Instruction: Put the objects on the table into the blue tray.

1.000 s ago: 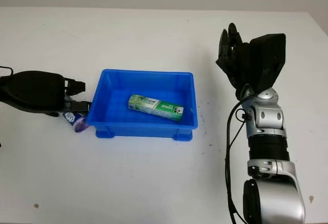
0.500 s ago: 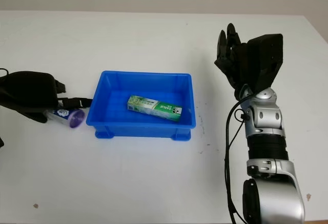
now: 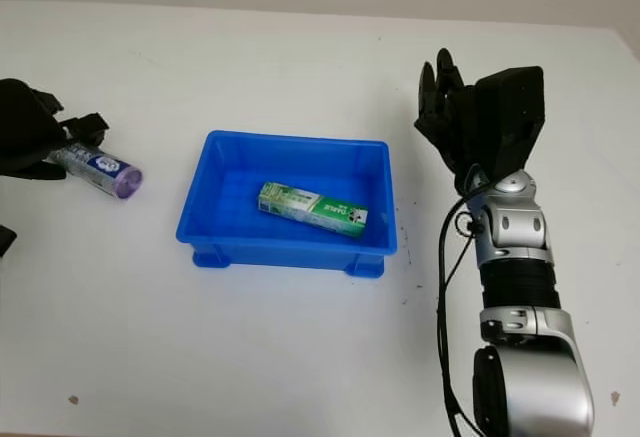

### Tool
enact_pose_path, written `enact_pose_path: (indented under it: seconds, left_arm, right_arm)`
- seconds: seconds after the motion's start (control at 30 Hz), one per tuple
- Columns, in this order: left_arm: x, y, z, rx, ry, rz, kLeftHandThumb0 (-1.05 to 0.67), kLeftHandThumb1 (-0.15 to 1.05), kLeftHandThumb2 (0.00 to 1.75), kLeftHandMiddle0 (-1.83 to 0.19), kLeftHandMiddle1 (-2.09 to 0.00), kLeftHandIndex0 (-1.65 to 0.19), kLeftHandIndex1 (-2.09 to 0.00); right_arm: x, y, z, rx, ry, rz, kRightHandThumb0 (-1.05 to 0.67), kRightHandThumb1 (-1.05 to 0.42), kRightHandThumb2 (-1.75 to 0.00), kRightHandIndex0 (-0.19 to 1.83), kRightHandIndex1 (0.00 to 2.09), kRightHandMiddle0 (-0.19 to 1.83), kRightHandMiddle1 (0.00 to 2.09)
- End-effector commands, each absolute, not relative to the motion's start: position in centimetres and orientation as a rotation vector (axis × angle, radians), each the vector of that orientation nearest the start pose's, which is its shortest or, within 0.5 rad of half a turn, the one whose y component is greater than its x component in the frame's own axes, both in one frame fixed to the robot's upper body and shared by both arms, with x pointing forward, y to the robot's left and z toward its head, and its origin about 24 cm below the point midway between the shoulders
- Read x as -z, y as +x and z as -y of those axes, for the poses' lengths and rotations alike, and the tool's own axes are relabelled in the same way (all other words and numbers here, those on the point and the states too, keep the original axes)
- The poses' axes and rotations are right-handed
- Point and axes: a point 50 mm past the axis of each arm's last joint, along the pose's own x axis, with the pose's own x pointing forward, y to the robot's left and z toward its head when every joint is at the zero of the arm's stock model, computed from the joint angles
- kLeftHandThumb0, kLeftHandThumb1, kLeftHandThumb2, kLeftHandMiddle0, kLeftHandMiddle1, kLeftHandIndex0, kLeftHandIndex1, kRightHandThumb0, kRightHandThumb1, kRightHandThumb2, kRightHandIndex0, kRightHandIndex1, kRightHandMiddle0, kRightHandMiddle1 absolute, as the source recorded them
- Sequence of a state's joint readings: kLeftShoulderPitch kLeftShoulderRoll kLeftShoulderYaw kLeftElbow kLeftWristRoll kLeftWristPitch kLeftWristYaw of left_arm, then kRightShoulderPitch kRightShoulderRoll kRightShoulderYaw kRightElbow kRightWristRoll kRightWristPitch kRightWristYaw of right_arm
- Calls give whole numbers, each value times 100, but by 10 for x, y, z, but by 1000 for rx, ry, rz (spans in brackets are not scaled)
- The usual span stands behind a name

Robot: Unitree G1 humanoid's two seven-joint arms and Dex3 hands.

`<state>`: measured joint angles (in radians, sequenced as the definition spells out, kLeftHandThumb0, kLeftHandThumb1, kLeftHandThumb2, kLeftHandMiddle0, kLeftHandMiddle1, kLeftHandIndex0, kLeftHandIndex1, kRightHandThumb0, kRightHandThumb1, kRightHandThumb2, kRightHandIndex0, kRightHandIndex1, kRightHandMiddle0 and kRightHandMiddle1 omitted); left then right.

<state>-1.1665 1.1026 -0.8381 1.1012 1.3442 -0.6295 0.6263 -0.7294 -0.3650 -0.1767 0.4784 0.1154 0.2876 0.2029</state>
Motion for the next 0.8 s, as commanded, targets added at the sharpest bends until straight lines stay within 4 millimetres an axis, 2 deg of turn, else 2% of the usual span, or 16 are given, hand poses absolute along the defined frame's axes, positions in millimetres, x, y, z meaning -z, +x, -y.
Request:
enact_pose_path:
  seconds: [0.0,0.07,0.13,0.27,0.37,0.47,0.57,0.67,0.77]
  left_arm:
    - [-240,348,-325,203,2397,494,-44,105,46,-61,-209,-24,-209]
    - [-251,349,-320,130,2356,549,-43,105,40,-61,-209,-27,-209]
    - [-263,349,-313,48,2275,620,-45,105,44,-57,-209,-24,-209]
    - [-282,347,-291,-49,2039,795,-49,105,52,-64,-209,-40,-209]
    - [-290,343,-272,-39,1911,872,-50,105,47,-78,-209,-56,-209]
    - [-294,336,-256,2,1802,924,-50,105,48,-82,-209,-59,-209]
    - [-297,328,-242,34,1683,951,-51,105,52,-83,-209,-59,-209]
    - [-302,322,-231,48,1589,947,-51,105,53,-84,-209,-44,-209]
    - [-307,316,-220,85,1477,946,-51,105,53,-88,-209,-48,-209]
  right_arm:
    - [-164,376,227,-44,-125,26,-67,-105,-82,-19,0,-19,0]
    - [-163,375,228,-43,-130,27,-65,-105,-83,-19,0,-19,0]
    - [-163,375,228,-43,-135,28,-64,-105,-83,-19,0,-19,0]
    - [-163,376,226,-38,-135,28,-64,-105,-83,-19,0,-19,0]
    - [-163,376,226,-41,-128,28,-63,-105,-82,-19,0,-19,0]
    - [-162,376,225,-43,-129,32,-64,-105,-82,-19,0,-19,0]
    - [-161,375,224,-43,-124,35,-63,-105,-82,-19,0,-19,0]
    - [-160,375,225,-43,-125,38,-63,-105,-82,-19,0,-19,0]
    - [-160,374,225,-40,-115,39,-62,-105,-82,-19,0,-19,0]
